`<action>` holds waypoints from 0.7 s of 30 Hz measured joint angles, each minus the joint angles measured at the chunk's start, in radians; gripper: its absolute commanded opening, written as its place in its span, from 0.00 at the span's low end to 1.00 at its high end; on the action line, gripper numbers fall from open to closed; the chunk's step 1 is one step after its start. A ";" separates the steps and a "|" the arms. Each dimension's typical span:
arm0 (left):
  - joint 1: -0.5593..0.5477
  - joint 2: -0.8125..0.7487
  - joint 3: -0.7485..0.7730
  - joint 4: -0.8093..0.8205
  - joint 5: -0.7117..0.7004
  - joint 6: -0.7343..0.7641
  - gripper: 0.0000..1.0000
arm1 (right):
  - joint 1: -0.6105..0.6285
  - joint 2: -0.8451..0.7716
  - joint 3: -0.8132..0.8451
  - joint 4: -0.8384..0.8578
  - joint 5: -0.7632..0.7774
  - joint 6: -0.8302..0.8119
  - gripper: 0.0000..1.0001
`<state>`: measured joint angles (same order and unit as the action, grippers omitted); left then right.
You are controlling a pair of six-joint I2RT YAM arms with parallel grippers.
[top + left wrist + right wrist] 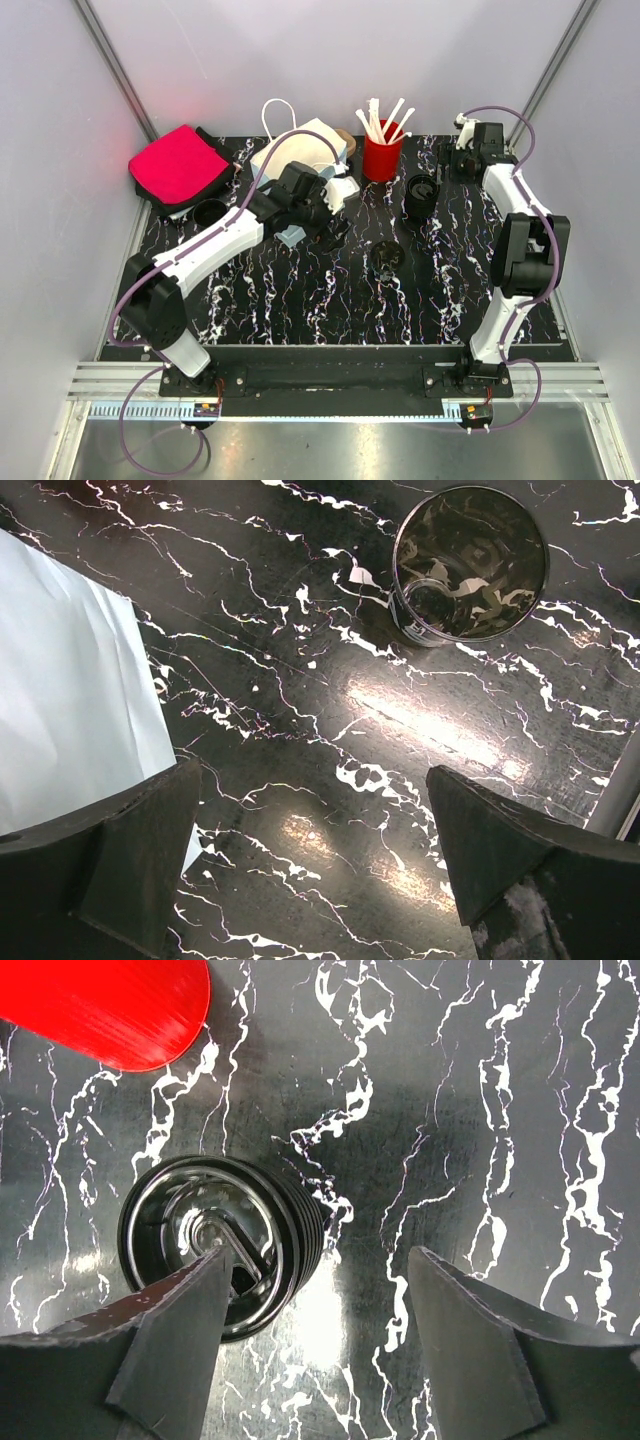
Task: Pack the takeout coffee
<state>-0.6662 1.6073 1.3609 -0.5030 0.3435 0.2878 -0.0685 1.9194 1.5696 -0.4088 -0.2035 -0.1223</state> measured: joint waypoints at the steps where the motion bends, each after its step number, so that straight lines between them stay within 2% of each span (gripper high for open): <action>1: 0.000 0.000 0.000 0.000 0.000 0.000 0.99 | 0.000 0.005 0.004 0.000 0.000 0.001 0.75; 5: 0.000 0.000 -0.002 0.002 0.000 0.000 0.99 | 0.000 0.040 0.027 0.000 0.000 0.008 0.68; 11: 0.000 0.000 -0.003 0.005 0.000 0.000 0.99 | 0.003 0.076 0.037 -0.008 0.000 0.015 0.65; 18: -0.003 0.000 -0.009 0.005 0.000 0.000 0.99 | 0.012 0.082 0.042 -0.008 0.003 0.014 0.51; 21: -0.004 0.000 -0.009 0.005 0.000 -0.001 0.99 | 0.018 0.083 0.042 -0.008 0.003 0.013 0.49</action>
<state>-0.6704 1.6077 1.3521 -0.4976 0.3439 0.2871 -0.0502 2.0026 1.6119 -0.4171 -0.2001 -0.1097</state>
